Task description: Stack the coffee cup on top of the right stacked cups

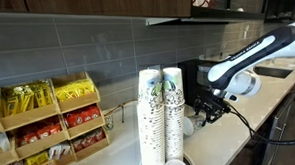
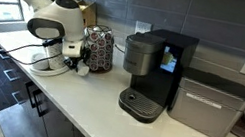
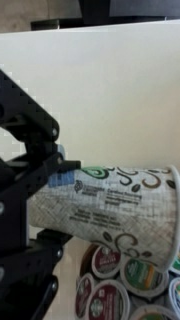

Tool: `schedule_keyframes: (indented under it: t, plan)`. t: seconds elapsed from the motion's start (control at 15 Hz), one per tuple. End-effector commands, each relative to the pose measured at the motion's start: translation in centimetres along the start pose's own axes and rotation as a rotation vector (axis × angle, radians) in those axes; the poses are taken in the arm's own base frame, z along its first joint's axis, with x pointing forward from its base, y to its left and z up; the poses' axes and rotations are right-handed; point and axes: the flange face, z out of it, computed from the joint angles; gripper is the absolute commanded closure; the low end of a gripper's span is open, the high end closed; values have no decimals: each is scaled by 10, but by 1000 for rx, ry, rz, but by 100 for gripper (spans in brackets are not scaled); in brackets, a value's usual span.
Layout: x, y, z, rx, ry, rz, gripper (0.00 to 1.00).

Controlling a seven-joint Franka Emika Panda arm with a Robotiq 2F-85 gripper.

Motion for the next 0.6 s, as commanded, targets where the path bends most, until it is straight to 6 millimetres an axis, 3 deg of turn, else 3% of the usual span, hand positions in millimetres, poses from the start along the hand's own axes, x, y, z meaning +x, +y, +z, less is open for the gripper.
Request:
schedule_keyframes:
  t: [0.0, 0.53]
  plan:
    - [-1, 9, -45, 90, -14, -183, 71]
    - [-17, 15, -120, 218, 16, -638, 71]
